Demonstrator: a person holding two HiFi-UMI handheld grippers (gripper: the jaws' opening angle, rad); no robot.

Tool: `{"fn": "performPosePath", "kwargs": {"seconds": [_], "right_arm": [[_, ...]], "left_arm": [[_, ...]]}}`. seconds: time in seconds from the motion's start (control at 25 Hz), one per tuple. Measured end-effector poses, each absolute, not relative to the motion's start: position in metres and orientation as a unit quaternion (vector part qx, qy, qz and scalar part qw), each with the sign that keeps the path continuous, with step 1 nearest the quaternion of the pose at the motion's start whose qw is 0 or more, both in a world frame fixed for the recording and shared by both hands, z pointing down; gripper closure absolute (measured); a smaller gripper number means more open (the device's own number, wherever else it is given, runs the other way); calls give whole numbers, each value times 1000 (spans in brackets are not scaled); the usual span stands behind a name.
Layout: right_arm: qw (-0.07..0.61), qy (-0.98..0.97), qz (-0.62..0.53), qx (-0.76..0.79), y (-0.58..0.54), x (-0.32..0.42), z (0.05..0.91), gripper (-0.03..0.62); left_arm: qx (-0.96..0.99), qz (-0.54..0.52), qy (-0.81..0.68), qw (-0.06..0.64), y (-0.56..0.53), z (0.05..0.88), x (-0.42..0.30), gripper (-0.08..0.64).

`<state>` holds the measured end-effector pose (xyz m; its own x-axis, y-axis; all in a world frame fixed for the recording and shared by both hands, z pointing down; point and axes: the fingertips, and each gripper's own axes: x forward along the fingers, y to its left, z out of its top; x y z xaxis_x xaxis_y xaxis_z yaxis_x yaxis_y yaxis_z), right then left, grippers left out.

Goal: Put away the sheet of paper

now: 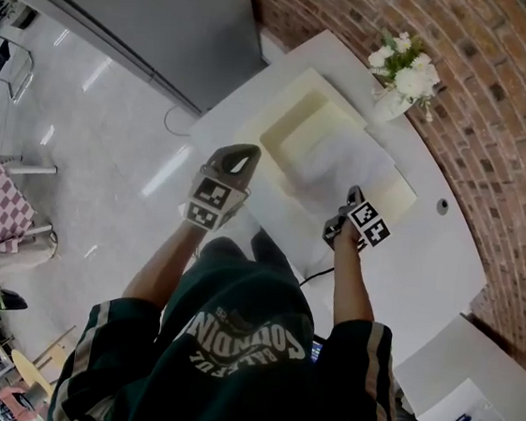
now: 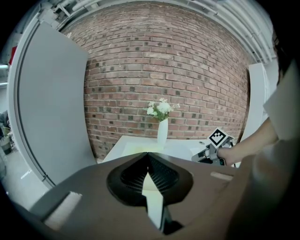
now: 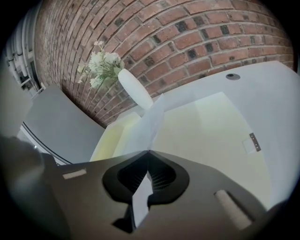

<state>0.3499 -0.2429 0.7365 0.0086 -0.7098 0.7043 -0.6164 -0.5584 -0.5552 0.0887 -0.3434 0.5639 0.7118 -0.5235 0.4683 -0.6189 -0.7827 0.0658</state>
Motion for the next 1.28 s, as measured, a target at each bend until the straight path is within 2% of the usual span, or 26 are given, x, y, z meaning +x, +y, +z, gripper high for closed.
{"fn": "performPosePath", "kwargs": {"seconds": [0.6,0.92,1.28], "right_arm": [[47,465,-552,-690,-290,325,748,591],[25,486,-551,-677,-318,303,751,591],[37,492,-575,-653,-347,281,757,591]], "left_arm": [[912,217,-326,126,-351,574,87,549],[904,217,-344,133,-356,574,72,549],[892,220,-368,145,-354,580,53,549]]}}
